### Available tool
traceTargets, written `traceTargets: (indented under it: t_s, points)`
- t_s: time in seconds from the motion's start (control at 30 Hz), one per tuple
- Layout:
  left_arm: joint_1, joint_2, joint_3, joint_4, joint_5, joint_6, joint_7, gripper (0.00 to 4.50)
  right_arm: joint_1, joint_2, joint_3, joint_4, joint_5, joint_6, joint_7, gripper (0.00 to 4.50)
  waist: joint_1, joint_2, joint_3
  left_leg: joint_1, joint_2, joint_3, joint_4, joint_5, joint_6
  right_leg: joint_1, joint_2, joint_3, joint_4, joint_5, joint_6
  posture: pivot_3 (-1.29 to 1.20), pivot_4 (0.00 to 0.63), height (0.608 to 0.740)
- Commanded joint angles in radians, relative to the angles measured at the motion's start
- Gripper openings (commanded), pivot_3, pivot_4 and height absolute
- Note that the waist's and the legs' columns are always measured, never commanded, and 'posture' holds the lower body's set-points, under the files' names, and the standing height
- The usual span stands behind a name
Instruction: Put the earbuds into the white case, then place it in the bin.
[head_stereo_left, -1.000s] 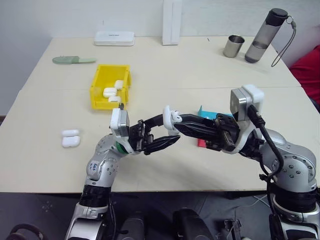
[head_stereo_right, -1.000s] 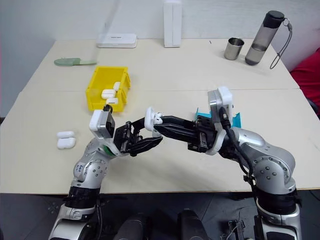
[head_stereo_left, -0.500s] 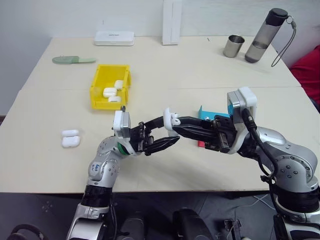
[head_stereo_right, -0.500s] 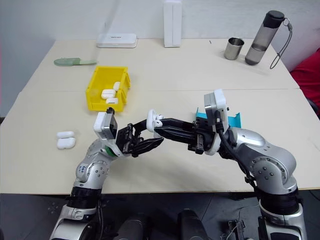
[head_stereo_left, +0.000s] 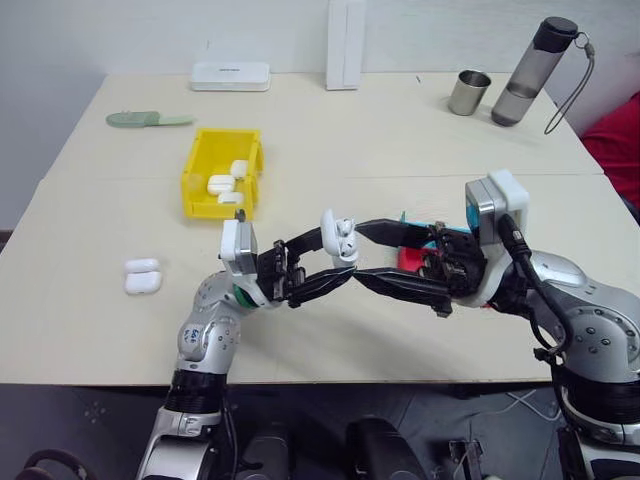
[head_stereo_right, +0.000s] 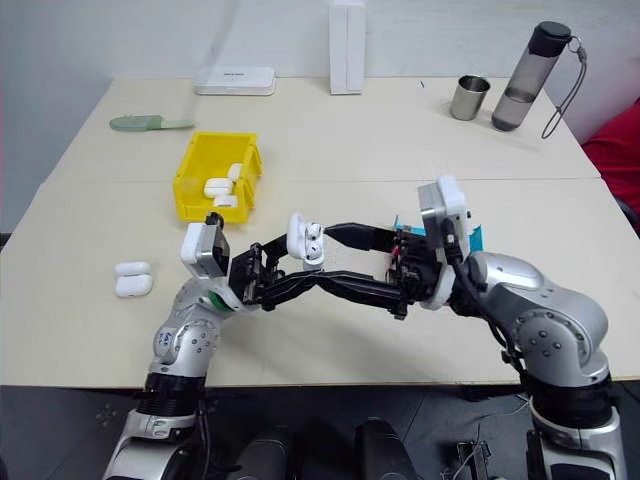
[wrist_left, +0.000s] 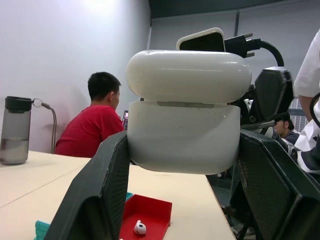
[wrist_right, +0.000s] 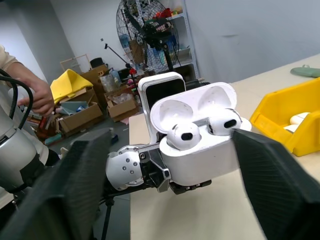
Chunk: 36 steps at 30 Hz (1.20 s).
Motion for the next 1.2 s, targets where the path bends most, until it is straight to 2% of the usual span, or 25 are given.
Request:
traceTargets:
  t_s: [0.03,0.23,0.3,0.33,0.43,0.6,0.7,0.77,0.93,1.0,1.13,1.2]
  points:
    - [-0.012,-0.001,0.005,-0.032,-0.014,-0.024,-0.006,2.76,0.032,-0.060,-0.094,-0.016,0.061,0.005,0.039,4.47,0.001,0.000,0.000,0.000,0.000,0.000,0.000,0.000,0.000,0.000,0.000,0.000,0.000,0.000,0.000,0.00,0.150,0.740]
    - [-0.017,0.030,0.018,-0.006,-0.006,-0.036,-0.035,2.76,0.204,-0.166,-0.255,-0.012,0.059,-0.019,0.110,4.47,0.023,-0.001,0.000,0.000,0.000,0.001,-0.001,0.000,0.001,0.000,0.000,0.000,-0.001,0.000,0.000,0.00,0.150,0.740]
    - [-0.024,0.042,0.021,0.010,0.011,-0.054,-0.044,2.76,0.255,-0.188,-0.273,-0.004,0.008,-0.046,0.146,4.47,0.025,-0.001,0.000,0.000,0.000,0.001,-0.001,0.000,0.001,0.000,0.000,0.000,-0.001,0.000,0.000,0.00,0.150,0.740]
    - [-0.027,0.051,0.019,0.020,0.026,-0.067,-0.047,2.76,0.271,-0.195,-0.273,-0.003,-0.029,-0.072,0.162,4.30,0.025,-0.001,0.000,0.000,0.000,0.001,-0.001,0.000,0.001,0.001,0.000,0.000,-0.001,0.000,0.000,0.00,0.150,0.740]
    - [-0.044,0.082,0.005,0.053,0.095,-0.130,-0.061,2.76,0.254,-0.200,-0.260,-0.016,-0.078,-0.134,0.195,3.58,0.021,-0.001,0.000,0.001,0.000,0.002,-0.001,0.000,0.001,0.001,0.001,0.001,-0.001,0.000,0.000,0.00,0.150,0.740]
    - [-0.085,0.160,-0.088,0.104,0.297,-0.248,-0.061,2.76,0.090,-0.179,-0.170,-0.061,-0.049,-0.119,0.144,1.74,0.021,-0.001,0.000,0.002,0.000,0.002,-0.001,0.000,0.000,0.000,0.002,0.002,0.000,0.000,0.000,0.00,0.150,0.740]
    - [-0.116,0.156,-0.111,0.078,0.333,-0.206,0.013,2.76,-0.014,-0.170,-0.053,-0.085,-0.103,-0.101,0.115,0.61,0.022,-0.001,0.001,0.002,0.000,0.001,-0.001,0.000,0.000,0.000,0.001,0.002,-0.001,0.000,0.000,0.00,0.150,0.740]
    - [-0.119,0.171,-0.133,0.061,0.360,-0.191,0.025,2.76,-0.061,-0.157,0.009,-0.085,-0.137,-0.093,0.096,0.04,0.025,-0.001,0.001,0.001,0.000,0.000,-0.001,0.000,0.000,0.000,0.001,0.002,-0.001,0.000,0.000,0.00,0.150,0.740]
    - [-0.121,0.181,-0.178,0.011,0.385,-0.151,0.054,2.76,-0.160,-0.106,0.151,-0.074,-0.229,-0.064,0.043,0.04,0.022,-0.001,0.001,0.001,0.000,0.000,-0.003,0.000,0.000,-0.001,0.000,0.001,-0.001,0.000,0.000,0.00,0.150,0.740]
    - [-0.121,0.182,-0.183,-0.007,0.382,-0.135,0.065,2.76,-0.171,-0.118,0.189,-0.070,-0.279,-0.052,0.035,0.04,0.023,-0.001,0.001,0.001,0.000,0.000,-0.003,0.000,0.000,-0.001,0.000,0.001,-0.001,0.000,0.000,0.00,0.150,0.740]
    - [-0.121,0.185,-0.179,-0.028,0.369,-0.111,0.080,2.76,-0.161,-0.137,0.207,-0.059,-0.310,-0.029,0.046,0.04,0.022,-0.001,0.001,0.001,0.000,0.000,-0.003,0.000,0.000,-0.001,0.000,0.001,-0.001,0.000,0.000,0.00,0.150,0.740]
    - [-0.119,0.189,-0.172,-0.037,0.360,-0.099,0.082,2.76,-0.109,-0.168,0.187,-0.044,-0.328,-0.051,0.092,0.04,0.023,-0.001,0.001,0.001,0.000,0.000,-0.003,0.000,0.000,-0.001,0.000,0.001,-0.001,0.000,0.000,0.00,0.150,0.740]
